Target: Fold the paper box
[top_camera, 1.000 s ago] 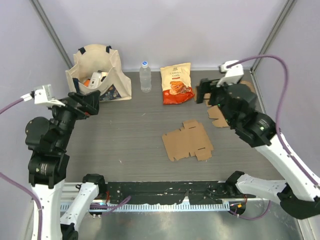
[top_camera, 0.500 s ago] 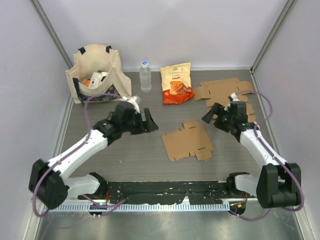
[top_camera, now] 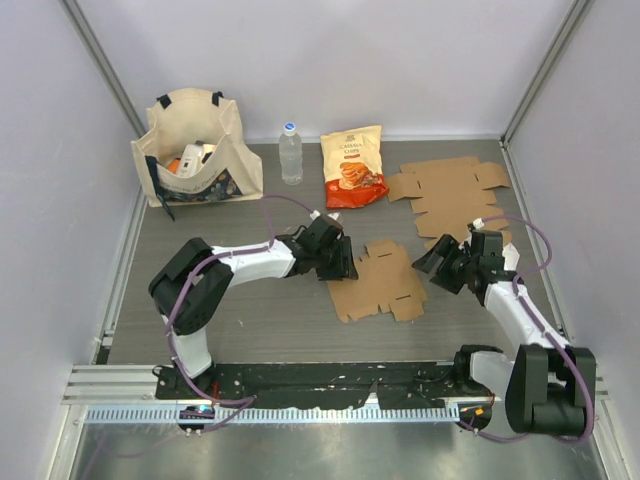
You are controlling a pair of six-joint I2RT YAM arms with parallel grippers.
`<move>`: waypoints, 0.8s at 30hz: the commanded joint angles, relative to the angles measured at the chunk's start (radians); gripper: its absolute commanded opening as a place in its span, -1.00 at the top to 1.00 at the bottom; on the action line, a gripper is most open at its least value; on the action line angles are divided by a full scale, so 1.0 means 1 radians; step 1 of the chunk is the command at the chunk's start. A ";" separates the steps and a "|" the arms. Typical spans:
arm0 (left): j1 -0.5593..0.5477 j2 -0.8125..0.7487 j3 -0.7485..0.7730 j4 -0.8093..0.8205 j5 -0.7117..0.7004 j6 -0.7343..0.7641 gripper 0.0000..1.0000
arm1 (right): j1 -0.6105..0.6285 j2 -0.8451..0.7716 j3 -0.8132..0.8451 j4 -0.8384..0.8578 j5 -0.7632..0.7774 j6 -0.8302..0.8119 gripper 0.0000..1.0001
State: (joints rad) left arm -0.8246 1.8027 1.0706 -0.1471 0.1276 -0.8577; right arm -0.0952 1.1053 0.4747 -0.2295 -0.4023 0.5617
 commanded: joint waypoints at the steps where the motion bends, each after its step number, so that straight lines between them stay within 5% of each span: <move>1: -0.011 0.024 0.023 0.099 -0.002 -0.029 -0.01 | 0.035 -0.113 0.013 -0.177 0.126 0.044 -0.44; 16: -0.011 -0.003 -0.093 0.142 -0.039 -0.072 0.02 | 0.127 -0.237 -0.102 -0.286 0.152 0.164 -0.45; 24: -0.013 -0.003 -0.100 0.175 -0.023 -0.080 0.02 | 0.127 -0.199 -0.189 -0.029 -0.113 0.220 -0.36</move>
State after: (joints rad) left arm -0.8307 1.8149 0.9958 0.0158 0.1135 -0.9363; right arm 0.0265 0.8932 0.3347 -0.4118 -0.3508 0.7174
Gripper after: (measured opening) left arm 0.491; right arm 0.699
